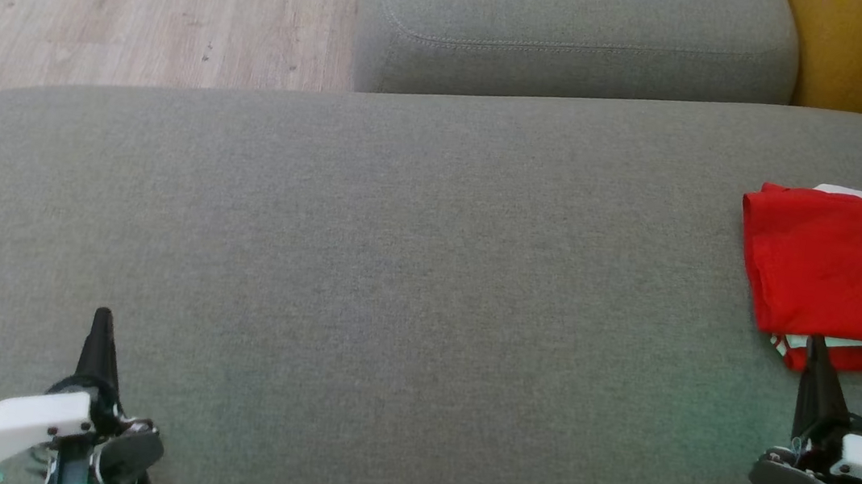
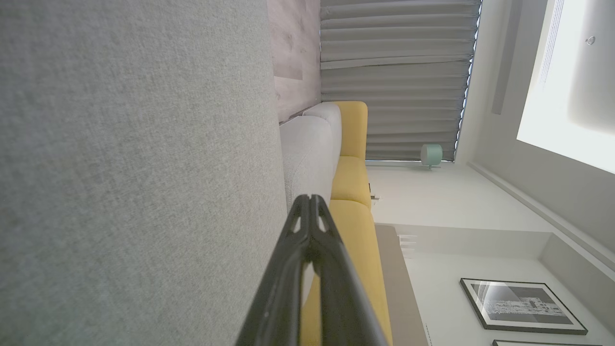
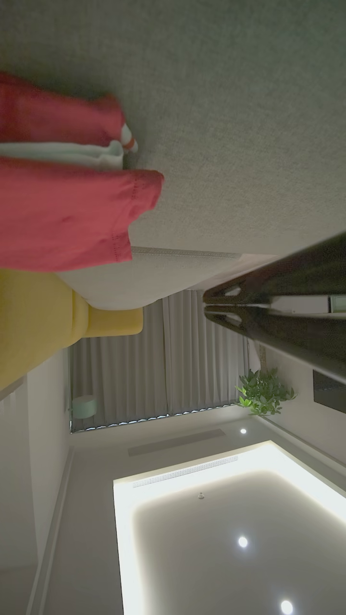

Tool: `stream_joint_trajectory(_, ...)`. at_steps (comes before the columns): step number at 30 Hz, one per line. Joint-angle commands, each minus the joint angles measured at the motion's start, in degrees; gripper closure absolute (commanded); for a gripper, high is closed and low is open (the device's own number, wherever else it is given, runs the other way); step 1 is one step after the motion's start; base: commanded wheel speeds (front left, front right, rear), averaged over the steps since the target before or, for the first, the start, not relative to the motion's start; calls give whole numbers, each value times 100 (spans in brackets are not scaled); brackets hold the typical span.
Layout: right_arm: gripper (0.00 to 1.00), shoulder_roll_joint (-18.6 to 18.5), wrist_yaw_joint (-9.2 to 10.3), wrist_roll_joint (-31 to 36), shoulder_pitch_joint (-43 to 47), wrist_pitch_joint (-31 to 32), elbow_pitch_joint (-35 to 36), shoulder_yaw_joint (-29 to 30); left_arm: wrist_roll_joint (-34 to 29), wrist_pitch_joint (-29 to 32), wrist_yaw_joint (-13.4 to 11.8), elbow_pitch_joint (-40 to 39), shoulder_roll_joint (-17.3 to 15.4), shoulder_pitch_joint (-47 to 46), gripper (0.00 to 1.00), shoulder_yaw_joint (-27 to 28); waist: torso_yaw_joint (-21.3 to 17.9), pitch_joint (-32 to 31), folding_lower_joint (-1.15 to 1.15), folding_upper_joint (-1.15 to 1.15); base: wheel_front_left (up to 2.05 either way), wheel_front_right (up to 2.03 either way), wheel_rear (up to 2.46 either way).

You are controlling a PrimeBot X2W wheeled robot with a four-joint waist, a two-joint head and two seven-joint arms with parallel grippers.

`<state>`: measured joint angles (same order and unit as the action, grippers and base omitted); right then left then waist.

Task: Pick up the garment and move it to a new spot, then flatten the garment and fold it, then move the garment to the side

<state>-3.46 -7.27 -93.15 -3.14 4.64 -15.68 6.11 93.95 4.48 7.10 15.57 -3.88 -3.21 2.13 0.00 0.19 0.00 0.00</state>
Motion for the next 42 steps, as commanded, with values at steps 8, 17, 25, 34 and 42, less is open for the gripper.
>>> stream_joint_trajectory(8, 100, -37, -22, -10, -292, 80, 173, -89, -17, 45, 38, -162, -40, -282, 100, 246, 0, -1, 0, 0, 0, 0, 0)
stream_joint_trajectory(17, 100, -27, -22, 3, -294, 92, 172, -75, -34, 62, 38, -161, -25, -283, 100, 266, 0, -1, 0, 0, 0, 0, 0)
stream_joint_trajectory(25, 100, -18, -22, 13, -295, 102, 172, -63, -48, 75, 38, -160, -13, -285, 100, 283, 0, -1, 0, 0, 0, 0, 0)
stream_joint_trajectory(34, 100, -10, -22, 22, -296, 110, 171, -52, -61, 87, 38, -159, -2, -286, 100, 298, 0, -1, 0, 0, 0, 0, 0)
stream_joint_trajectory(42, 100, -3, -22, 30, -297, 119, 170, -41, -73, 99, 38, -158, 8, -287, 100, 312, 0, -1, 0, 0, 0, 0, 0)
